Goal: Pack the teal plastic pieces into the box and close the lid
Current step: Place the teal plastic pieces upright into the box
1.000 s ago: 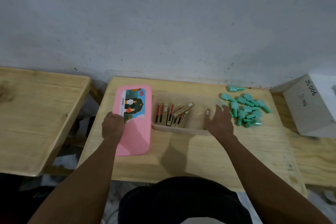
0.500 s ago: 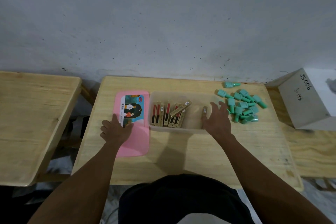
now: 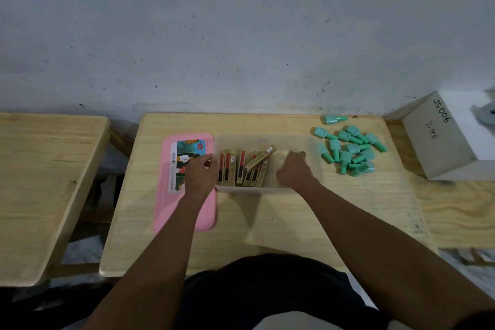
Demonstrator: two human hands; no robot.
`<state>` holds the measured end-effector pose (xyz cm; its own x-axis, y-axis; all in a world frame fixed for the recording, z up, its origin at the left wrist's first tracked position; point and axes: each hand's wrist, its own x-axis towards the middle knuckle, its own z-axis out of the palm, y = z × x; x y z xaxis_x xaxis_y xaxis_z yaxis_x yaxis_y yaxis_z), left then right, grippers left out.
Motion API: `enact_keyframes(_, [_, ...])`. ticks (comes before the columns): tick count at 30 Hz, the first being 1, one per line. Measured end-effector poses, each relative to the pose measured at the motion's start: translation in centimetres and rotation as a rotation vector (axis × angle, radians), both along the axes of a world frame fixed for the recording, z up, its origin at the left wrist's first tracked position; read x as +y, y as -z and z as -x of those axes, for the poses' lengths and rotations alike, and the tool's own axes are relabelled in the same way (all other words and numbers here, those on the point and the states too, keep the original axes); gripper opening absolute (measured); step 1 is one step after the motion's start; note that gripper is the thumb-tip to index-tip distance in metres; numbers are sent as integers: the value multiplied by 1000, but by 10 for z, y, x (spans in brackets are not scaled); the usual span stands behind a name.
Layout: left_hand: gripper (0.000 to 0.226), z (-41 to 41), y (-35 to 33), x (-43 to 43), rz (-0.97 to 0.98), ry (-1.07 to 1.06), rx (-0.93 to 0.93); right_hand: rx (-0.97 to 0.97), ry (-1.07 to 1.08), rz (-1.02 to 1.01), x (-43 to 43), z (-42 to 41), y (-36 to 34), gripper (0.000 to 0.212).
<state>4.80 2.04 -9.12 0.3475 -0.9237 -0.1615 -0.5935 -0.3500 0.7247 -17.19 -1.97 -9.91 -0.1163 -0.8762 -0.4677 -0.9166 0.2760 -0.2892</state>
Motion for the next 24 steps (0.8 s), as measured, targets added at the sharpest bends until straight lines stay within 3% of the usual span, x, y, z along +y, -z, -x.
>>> enact_keyframes(9, [32,4,0,0,-14,-39,65,-261,-7,38,-9,-23,20,44])
enact_keyframes(13, [32,6,2,0,-6,-48,79,-393,-74,13,-6,-27,17,24])
enact_keyframes(16, [33,7,4,0,3,-56,67,-482,-96,24,-2,-25,9,23])
enact_keyframes(20, [33,10,0,1,6,-44,24,-483,-104,55,9,-6,-2,31])
enact_keyframes(24, [36,19,-7,-1,72,-115,-66,-424,-19,285,28,27,-17,28])
